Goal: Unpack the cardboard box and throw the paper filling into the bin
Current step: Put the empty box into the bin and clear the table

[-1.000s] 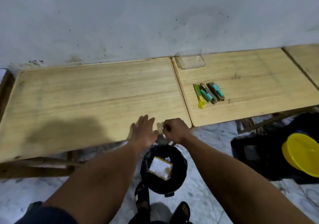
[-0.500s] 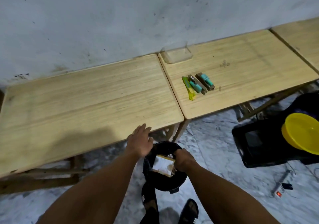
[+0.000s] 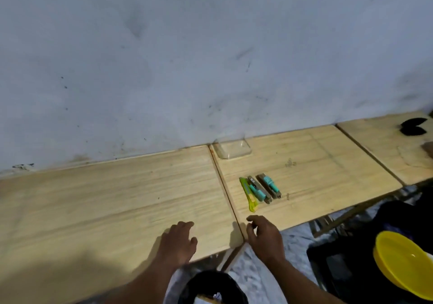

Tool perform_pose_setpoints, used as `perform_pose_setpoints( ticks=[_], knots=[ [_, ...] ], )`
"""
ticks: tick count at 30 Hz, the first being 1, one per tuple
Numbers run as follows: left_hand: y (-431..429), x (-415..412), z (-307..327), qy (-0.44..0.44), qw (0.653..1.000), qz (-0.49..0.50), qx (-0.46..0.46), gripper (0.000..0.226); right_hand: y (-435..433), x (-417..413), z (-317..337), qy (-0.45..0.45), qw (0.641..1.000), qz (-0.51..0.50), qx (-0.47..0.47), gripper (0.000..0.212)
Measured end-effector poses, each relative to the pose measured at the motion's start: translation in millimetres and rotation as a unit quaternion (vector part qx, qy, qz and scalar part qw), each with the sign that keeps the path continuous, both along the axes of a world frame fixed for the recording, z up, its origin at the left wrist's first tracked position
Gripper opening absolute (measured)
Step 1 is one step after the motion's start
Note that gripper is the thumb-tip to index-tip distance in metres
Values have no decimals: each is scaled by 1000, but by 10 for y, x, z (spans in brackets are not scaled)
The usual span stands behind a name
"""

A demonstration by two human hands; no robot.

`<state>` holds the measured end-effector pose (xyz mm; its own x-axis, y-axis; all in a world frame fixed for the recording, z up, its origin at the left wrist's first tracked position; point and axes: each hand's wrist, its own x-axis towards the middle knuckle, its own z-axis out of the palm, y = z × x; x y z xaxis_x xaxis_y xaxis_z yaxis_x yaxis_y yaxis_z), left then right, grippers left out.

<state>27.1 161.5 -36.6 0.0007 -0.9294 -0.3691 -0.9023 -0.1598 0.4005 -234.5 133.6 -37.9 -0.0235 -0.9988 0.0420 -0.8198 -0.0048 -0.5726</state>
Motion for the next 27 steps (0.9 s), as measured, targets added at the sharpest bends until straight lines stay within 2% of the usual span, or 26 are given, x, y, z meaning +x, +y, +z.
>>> perform_pose_setpoints(
  ticks=[3,5,8,13,17,19,23,27],
  knots=[
    [-277,21,22,-5,1000,23,-13,53,-470,-74,194,14,999,-31,-19,30],
    [-470,9,1,-11,999,40,-23,54,-783,-148,262,53,998,-29,6,45],
    [-746,-36,-96,-13,997,56,-49,55,-1195,-226,288,83,994,-39,52,56],
    [-1176,-116,-345,-47,993,67,-82,71,-1677,-251,22,117,981,-48,150,80],
    [-1456,-171,-505,-99,987,64,-113,65,-1856,-233,-205,120,974,-46,188,98],
    [-1570,-179,-624,-118,983,59,-127,64,-1910,-209,-308,146,970,-46,189,93],
    [-1636,-231,-894,-133,980,71,-131,65,-1908,-230,-422,235,961,-41,140,55],
    [-1565,-238,-1104,-145,977,61,-141,65,-1910,-322,-465,218,969,-11,116,40]
  ],
)
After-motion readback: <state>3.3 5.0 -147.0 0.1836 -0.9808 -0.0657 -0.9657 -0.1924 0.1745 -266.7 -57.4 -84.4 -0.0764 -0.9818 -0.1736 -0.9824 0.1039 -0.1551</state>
